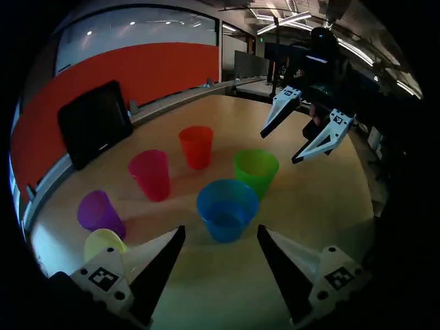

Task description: Pour water

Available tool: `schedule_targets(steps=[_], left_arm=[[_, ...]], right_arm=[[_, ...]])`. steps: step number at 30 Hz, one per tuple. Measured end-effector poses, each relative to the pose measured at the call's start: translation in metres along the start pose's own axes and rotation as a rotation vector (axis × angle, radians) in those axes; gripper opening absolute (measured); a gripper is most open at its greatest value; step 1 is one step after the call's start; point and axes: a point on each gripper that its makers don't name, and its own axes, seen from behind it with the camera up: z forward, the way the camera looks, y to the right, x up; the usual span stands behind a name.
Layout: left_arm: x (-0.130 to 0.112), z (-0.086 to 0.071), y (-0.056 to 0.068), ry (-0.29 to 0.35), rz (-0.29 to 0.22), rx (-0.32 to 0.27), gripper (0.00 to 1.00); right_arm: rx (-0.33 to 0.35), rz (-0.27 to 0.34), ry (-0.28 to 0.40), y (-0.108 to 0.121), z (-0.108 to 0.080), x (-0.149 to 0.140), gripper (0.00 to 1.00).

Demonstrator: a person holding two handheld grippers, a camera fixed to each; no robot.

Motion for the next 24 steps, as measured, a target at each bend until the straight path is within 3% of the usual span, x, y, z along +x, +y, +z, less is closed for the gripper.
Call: schedule_targets(steps=[24], left_arm=[[0.002,0.031,0.005,-0.01,-0.012,-0.043,0.97]], right_arm=[[0.033,-0.013,-0.047,0.0,0.042,-0.01,1.0]])
